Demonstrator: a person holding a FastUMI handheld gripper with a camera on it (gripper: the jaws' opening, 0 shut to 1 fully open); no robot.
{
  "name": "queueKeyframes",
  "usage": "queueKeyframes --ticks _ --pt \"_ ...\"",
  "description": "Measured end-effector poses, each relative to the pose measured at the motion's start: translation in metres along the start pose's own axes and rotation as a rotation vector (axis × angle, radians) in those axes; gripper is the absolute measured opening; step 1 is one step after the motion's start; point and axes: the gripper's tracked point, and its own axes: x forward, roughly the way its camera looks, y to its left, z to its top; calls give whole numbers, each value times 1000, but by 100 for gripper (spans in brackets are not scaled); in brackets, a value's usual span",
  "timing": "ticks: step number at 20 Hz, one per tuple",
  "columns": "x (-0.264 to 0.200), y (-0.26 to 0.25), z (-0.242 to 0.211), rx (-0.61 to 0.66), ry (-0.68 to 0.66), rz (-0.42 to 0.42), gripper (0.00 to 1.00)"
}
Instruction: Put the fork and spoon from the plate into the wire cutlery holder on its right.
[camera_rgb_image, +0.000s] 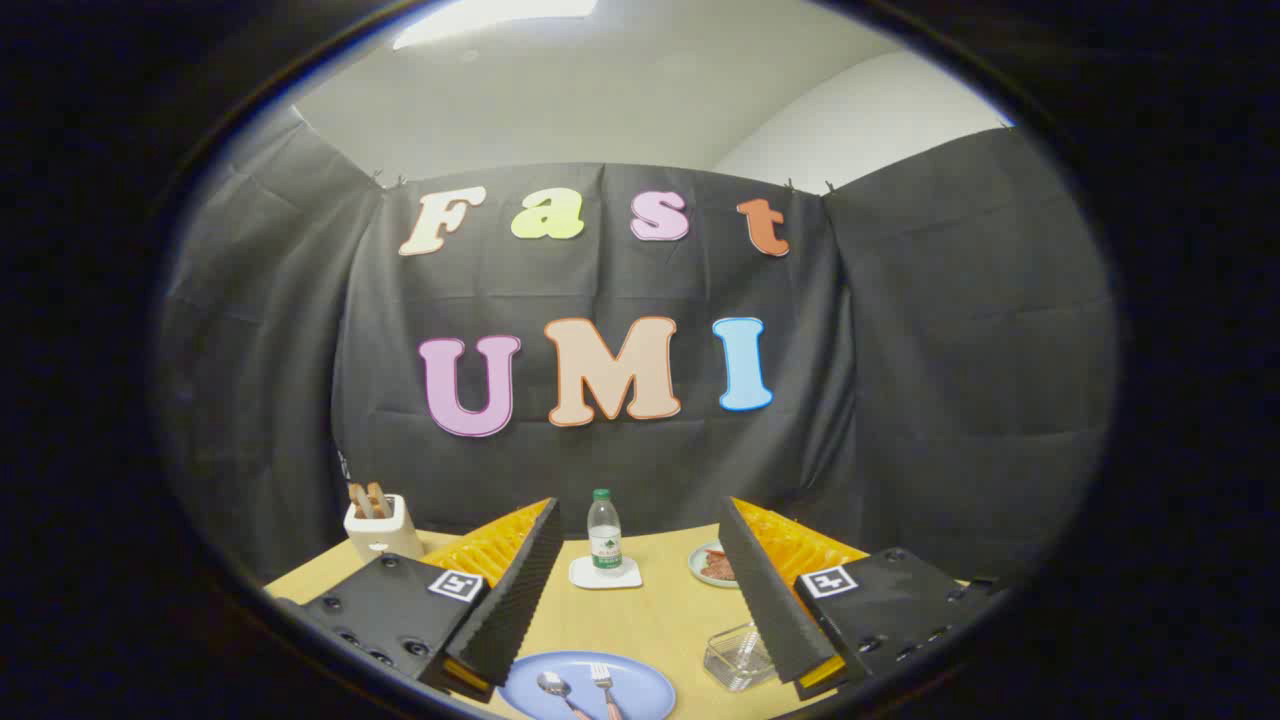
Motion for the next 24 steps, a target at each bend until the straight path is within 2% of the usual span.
queueKeyframes --ticks 9,18,24 --pt "-9 -11 2 0 28 -23 98" --pt "-10 -27 -36 -6 114 -69 98" --pt "-9 -10 -81 -32 248 -2 98"
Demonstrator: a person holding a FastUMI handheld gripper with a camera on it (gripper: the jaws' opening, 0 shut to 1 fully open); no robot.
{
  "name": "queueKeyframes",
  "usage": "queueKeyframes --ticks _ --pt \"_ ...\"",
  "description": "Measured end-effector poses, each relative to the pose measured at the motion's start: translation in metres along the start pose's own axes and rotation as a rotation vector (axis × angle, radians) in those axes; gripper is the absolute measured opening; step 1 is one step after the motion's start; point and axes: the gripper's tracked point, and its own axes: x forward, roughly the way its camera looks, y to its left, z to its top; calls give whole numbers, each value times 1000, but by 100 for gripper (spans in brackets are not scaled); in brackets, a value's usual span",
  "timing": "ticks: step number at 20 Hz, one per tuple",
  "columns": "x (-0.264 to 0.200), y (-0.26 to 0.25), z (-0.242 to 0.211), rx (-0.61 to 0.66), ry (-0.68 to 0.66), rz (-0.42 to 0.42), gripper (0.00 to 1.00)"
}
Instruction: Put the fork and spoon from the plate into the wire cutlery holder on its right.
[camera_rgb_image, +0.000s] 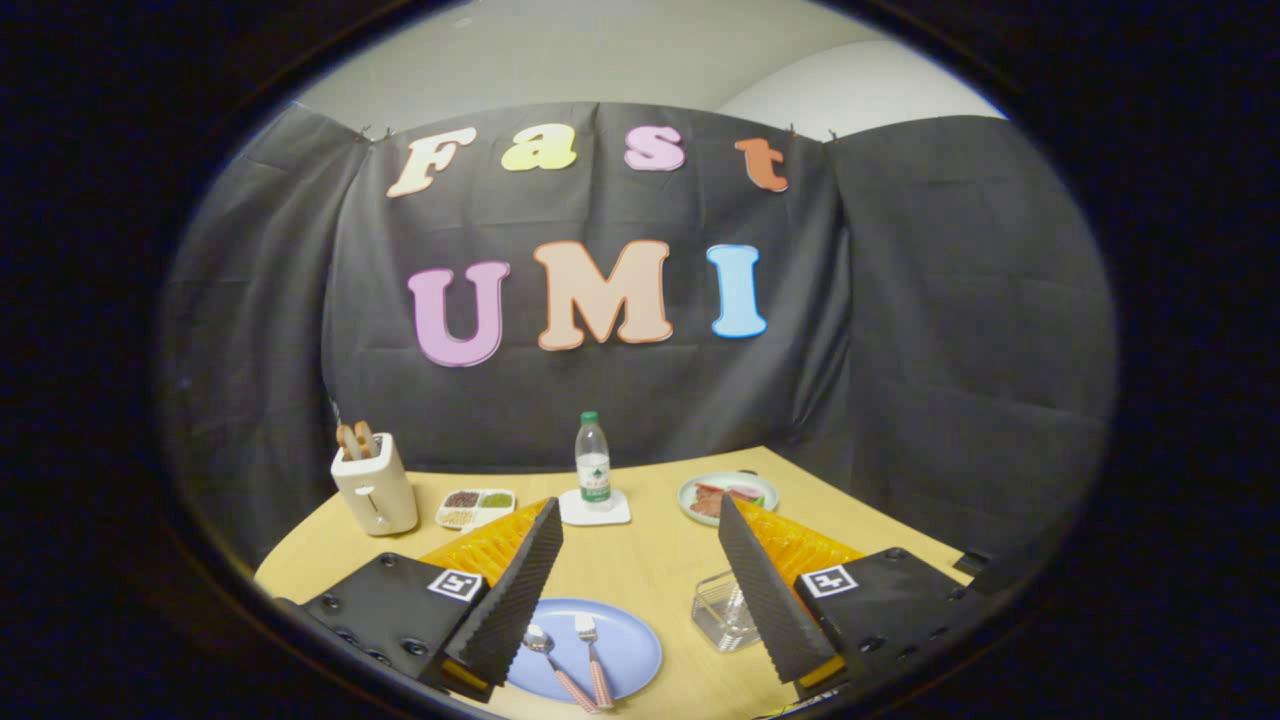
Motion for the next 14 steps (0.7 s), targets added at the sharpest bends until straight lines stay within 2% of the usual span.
queueKeyframes --ticks 7,14 --pt "12 30 -81 -54 238 100 99" --pt "25 41 -189 -219 530 155 99"
